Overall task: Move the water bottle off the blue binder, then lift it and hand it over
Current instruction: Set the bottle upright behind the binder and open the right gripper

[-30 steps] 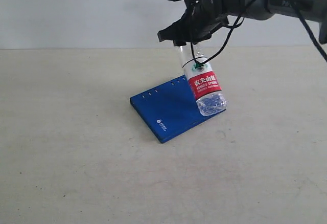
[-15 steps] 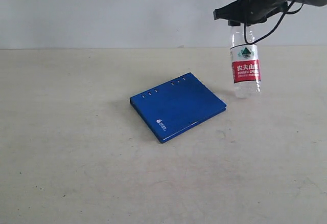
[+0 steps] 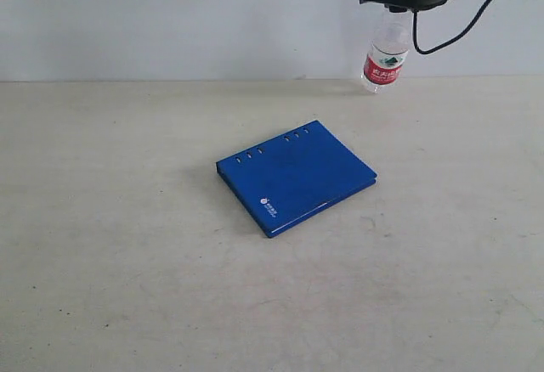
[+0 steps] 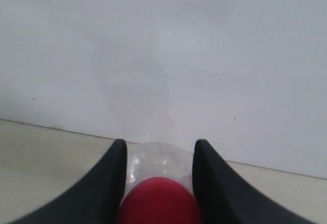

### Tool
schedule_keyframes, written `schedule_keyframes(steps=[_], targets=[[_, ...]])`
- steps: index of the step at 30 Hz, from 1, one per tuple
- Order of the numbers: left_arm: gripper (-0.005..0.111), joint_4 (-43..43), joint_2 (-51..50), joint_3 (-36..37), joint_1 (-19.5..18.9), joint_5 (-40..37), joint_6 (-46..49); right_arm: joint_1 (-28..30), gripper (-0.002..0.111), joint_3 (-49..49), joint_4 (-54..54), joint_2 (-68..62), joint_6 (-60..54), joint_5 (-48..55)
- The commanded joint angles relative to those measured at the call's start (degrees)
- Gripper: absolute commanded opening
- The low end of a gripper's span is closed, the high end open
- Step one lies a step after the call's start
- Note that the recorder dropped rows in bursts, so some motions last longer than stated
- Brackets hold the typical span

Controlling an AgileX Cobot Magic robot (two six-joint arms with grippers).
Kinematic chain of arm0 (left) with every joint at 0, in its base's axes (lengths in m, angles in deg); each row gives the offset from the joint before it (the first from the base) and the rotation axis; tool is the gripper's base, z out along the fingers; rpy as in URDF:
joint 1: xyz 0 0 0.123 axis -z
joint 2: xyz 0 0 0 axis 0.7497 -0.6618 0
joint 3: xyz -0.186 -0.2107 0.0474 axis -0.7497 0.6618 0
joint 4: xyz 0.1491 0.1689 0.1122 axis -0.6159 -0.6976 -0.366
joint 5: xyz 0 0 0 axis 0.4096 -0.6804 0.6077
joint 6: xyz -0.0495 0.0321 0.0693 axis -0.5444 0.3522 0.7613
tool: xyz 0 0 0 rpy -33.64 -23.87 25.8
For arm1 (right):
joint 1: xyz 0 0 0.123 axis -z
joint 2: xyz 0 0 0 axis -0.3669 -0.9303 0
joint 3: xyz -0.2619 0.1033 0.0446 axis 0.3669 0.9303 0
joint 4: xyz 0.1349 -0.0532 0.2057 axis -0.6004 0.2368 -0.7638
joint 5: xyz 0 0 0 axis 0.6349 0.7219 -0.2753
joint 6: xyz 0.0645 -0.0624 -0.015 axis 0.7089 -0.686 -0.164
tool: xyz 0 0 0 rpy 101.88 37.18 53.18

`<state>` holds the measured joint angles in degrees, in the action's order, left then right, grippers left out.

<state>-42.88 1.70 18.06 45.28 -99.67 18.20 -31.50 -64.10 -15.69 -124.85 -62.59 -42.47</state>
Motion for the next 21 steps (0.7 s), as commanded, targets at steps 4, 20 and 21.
schedule_keyframes(steps=[4, 20, 21], targets=[[0.004, -0.29, 0.08, 0.20, 0.48, -0.02, 0.00, 0.25, 0.000, -0.27, 0.39, 0.78, -0.44, -0.67], [0.004, -0.29, 0.08, 0.20, 0.48, -0.02, 0.00, 0.25, 0.053, -0.27, 2.06, -1.40, -0.64, -4.98], [0.004, -0.29, 0.08, 0.20, 0.48, -0.02, 0.00, 0.25, 0.053, -0.27, 2.68, -1.40, -0.64, -6.29]])
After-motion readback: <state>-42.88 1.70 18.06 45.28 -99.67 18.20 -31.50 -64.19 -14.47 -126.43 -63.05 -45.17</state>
